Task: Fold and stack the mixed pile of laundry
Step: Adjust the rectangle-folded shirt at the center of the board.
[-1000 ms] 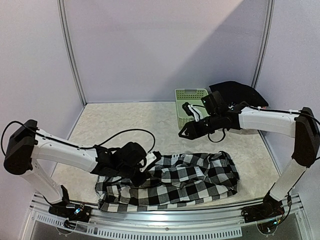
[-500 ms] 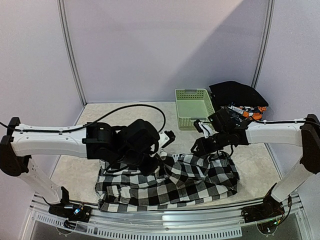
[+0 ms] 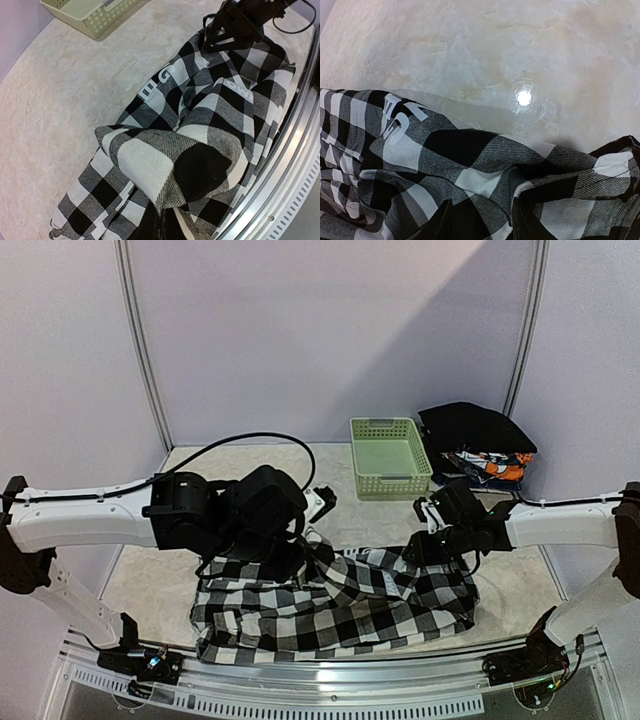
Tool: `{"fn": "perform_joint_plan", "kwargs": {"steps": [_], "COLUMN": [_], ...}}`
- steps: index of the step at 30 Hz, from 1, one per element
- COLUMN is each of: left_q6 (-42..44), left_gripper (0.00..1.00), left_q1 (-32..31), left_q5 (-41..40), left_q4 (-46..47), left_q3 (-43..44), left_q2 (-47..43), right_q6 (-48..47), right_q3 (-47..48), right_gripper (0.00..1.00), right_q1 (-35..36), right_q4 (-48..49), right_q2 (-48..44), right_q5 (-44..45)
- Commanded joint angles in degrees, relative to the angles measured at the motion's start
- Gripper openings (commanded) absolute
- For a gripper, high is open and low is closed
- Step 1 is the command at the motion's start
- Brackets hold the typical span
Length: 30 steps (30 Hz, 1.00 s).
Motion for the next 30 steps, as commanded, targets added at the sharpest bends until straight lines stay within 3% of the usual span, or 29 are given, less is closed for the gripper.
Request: {"fn": "perform_joint_plan", "kwargs": {"steps": [1, 14, 17, 24, 30], "left_q6": [-0.70, -0.21, -0.20, 0.50, 1.51], "left_gripper": [0.00, 0.00, 0.00, 0.00, 0.00], "left_q1": [-0.61, -0.61, -0.62, -0.59, -0.50], "left_q5": [-1.24, -0.50, -0.49, -1.05, -1.95], "left_q4": [-0.38, 1.63, 2.09, 2.71, 2.95], "left_q3": [-1.28, -4.01, -4.72, -5.38, -4.18], "left_q2": [0.50, -0.84, -1.24, -2.27, -2.26], "right_q6": [3.00, 4.53, 4.84, 5.12, 4.14], "right_q3": [-1.32, 1.93, 2.30, 2.17, 2.06], "right_gripper": [0.41, 0.40, 0.33, 0.00, 0.00], "right_q1": [-0.36, -0.80, -0.76, -0.80, -1.10], "right_q4": [-0.25, 0.16, 0.64, -0.19, -6.23], "right_q2": [-0.90, 7.08, 8.13, 6.16, 2.75], "right_q5": [3.93, 8.01, 8.23, 11.65, 17.54]}}
